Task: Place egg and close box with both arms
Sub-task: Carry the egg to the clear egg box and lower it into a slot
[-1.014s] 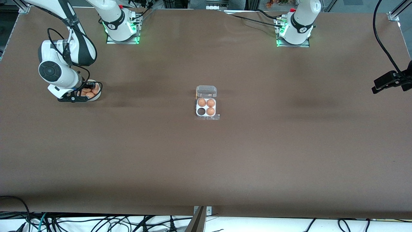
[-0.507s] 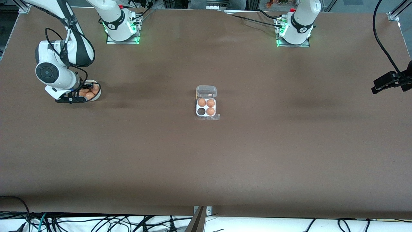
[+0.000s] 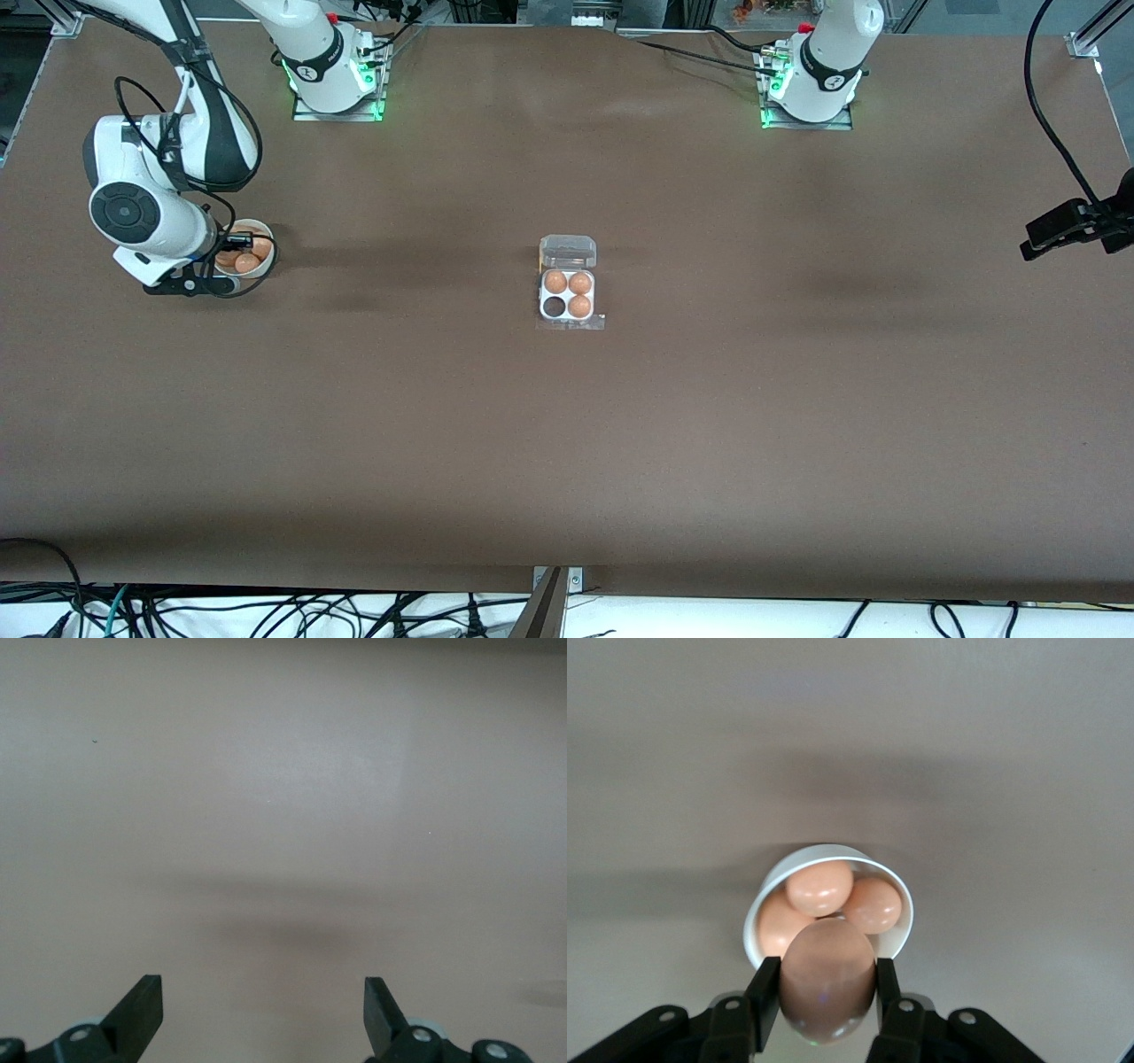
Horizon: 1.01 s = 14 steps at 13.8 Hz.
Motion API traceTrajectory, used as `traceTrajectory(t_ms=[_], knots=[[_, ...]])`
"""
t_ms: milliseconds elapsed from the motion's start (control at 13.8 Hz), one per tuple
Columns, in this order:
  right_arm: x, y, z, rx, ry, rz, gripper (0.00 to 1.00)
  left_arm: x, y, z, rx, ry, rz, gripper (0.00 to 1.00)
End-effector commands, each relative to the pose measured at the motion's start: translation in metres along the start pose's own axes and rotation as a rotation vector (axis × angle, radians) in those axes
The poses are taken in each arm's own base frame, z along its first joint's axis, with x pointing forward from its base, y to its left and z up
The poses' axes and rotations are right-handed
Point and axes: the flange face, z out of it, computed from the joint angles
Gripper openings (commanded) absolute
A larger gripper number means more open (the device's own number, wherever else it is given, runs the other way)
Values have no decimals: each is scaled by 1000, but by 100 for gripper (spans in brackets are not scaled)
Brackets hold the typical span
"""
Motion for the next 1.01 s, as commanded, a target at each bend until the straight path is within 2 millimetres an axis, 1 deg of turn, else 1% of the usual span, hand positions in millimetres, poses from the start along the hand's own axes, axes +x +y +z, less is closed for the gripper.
traceTrajectory(t_ms=[0,217,290,362,580,725,797,942], knots=[[21,-42,-47,39,-40,22,25,1,0,-6,-1,3,1,100],[46,-98,-102,82,-89,52,25,1,0,-6,-1,3,1,100],[54,-126,-121,102,-85,60,25,1,0,-6,-1,3,1,100],[62,-153,-134,135,-87,89,25,1,0,-6,-1,3,1,100],[78,-226,-152,211,-102,176,25,2,0,-5,-1,2,1,100],[80,-273,-160,280,-122,226,25,2,0,-5,-1,2,1,100],[82,-293,-165,313,-134,255,25,2,0,-5,-1,2,1,100],[87,-325,-177,381,-153,317,25,2,0,-5,-1,2,1,100]])
